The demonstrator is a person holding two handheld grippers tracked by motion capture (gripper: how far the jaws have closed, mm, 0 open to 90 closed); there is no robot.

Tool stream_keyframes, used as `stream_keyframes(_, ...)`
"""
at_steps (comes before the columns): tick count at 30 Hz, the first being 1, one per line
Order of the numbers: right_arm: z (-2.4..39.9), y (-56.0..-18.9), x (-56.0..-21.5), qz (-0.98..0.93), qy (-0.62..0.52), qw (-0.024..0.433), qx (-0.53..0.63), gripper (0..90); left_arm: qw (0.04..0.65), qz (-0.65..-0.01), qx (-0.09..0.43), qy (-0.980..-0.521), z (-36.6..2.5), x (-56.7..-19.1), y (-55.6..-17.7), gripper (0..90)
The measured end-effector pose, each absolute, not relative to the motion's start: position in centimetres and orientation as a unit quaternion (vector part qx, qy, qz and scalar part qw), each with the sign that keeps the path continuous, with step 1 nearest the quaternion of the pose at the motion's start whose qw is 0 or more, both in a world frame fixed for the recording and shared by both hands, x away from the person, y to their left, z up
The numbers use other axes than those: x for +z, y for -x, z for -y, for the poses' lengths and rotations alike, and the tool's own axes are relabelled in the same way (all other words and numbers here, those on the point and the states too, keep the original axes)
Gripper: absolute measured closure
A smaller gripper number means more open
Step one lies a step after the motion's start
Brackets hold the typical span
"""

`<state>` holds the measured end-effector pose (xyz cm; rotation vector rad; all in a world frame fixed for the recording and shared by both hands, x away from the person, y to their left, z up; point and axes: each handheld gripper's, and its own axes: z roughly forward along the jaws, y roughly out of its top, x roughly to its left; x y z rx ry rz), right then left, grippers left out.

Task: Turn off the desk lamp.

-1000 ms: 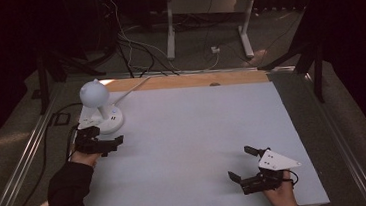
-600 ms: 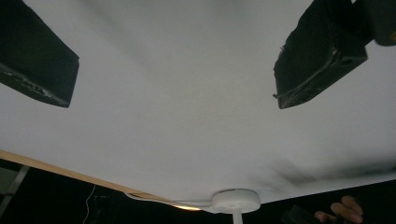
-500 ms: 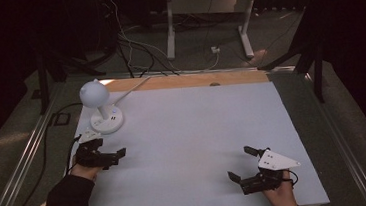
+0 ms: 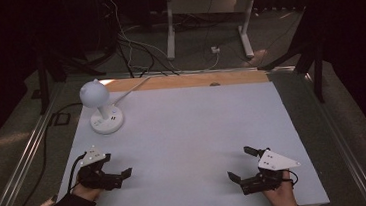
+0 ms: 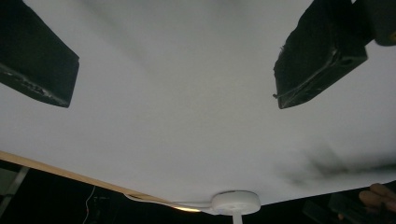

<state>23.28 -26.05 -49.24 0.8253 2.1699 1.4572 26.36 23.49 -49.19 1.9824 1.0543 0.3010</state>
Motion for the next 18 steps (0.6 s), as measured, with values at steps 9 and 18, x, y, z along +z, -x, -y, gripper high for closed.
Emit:
stream_keyframes(9, 25.9, -23.3, -49.3, -0.779, -0.292, 0.198, 0.519, 0.0, 0.425, -0.396, 0.091, -0.809, -23.1, -50.8, -24.0, 0.6)
stream_keyframes(18, 25.9, -23.3, -49.3, -0.780, -0.291, 0.198, 0.518, 0.0, 0.419, -0.385, 0.100, -0.816, -22.8, -50.7, -23.5, 0.6)
